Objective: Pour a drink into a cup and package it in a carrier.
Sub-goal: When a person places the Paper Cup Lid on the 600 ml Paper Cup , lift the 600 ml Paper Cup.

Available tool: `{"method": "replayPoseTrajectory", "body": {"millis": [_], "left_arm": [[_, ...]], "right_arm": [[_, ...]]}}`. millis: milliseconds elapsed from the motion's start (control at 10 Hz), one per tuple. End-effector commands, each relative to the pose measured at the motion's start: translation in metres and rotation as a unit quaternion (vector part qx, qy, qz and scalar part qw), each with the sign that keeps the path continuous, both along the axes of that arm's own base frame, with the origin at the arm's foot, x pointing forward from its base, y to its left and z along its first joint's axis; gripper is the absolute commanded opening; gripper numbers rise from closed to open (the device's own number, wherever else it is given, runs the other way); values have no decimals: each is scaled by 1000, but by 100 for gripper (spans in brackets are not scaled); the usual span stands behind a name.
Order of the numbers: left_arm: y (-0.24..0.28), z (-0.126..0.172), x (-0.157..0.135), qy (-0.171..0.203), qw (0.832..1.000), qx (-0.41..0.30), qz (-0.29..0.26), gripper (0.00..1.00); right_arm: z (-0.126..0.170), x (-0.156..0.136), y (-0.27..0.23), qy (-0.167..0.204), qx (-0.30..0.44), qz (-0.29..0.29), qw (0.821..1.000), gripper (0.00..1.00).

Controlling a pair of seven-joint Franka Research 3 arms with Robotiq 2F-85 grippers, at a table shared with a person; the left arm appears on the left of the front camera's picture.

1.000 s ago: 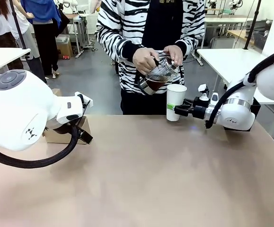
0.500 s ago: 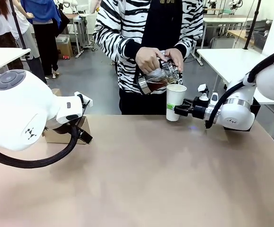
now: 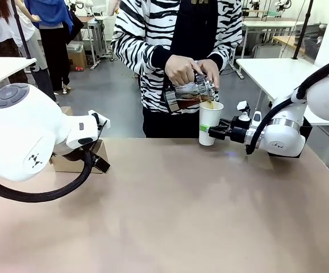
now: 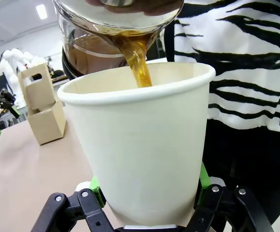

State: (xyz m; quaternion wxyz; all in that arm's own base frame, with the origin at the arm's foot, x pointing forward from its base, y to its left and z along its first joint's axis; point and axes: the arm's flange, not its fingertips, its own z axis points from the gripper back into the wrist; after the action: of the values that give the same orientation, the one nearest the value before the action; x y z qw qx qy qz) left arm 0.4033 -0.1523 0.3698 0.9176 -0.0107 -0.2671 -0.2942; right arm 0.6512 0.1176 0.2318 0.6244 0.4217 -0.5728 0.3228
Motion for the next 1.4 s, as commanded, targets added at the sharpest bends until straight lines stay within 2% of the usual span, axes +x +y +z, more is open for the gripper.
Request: {"method": "replayPoseTrajectory", "body": {"millis": [0,1300], "left_arm": [[0,0,0,0,1000,-1,0,100],[0,0,0,0,1000,-1,0,100]], "right_arm": [[3,0,1,1,6,0,1000,80],[3,0,1,1,6,0,1000,80]]}}
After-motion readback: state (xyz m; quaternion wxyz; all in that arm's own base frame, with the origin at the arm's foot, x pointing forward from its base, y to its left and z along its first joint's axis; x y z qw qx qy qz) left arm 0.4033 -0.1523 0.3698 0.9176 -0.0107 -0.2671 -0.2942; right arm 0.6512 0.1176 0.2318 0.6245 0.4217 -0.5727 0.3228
